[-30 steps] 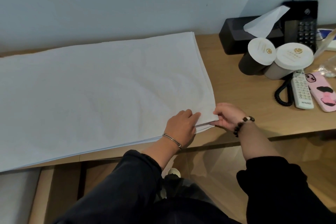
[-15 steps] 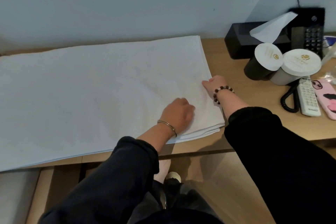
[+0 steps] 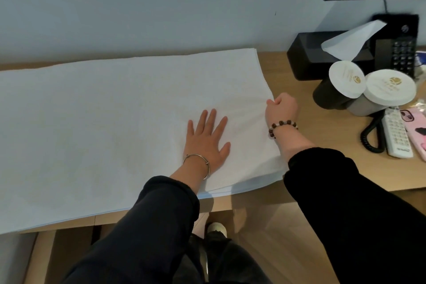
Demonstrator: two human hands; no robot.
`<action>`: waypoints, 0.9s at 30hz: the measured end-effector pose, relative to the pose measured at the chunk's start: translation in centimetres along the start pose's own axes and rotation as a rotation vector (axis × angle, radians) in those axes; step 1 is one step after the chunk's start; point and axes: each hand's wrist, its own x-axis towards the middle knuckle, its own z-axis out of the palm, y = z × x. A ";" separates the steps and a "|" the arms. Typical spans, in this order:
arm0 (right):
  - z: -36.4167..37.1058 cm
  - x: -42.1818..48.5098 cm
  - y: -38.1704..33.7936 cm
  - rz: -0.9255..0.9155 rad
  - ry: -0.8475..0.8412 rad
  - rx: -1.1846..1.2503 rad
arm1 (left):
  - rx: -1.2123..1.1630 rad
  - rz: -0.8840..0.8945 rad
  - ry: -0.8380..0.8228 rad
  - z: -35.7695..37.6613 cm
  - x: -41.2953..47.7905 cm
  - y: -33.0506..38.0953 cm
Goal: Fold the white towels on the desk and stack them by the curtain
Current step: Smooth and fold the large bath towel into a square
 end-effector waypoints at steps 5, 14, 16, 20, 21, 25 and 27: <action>-0.1 -0.7 0.2 -0.060 -0.018 0.073 | 0.045 -0.021 -0.044 0.1 0.3 0.0; -3.1 0.5 0.2 0.290 -0.681 0.238 | -0.045 0.012 -0.119 -1.0 0.6 -0.6; -3.2 0.2 -0.1 0.280 -0.696 0.237 | -0.107 0.000 -0.113 -1.6 0.5 -0.8; -2.7 -1.0 -1.8 0.357 -0.747 0.543 | -0.127 -0.161 -0.030 -2.8 0.4 -2.1; -2.5 -1.3 -1.9 0.411 -0.783 0.641 | -0.113 -0.204 -0.029 -3.0 0.3 -2.6; -1.9 -2.2 -0.7 0.313 -0.669 0.110 | -0.051 -0.235 -0.153 -3.3 -0.1 -4.1; -1.8 -2.7 0.8 0.262 -0.586 -0.054 | -0.015 -0.212 -0.204 -3.3 0.0 -4.4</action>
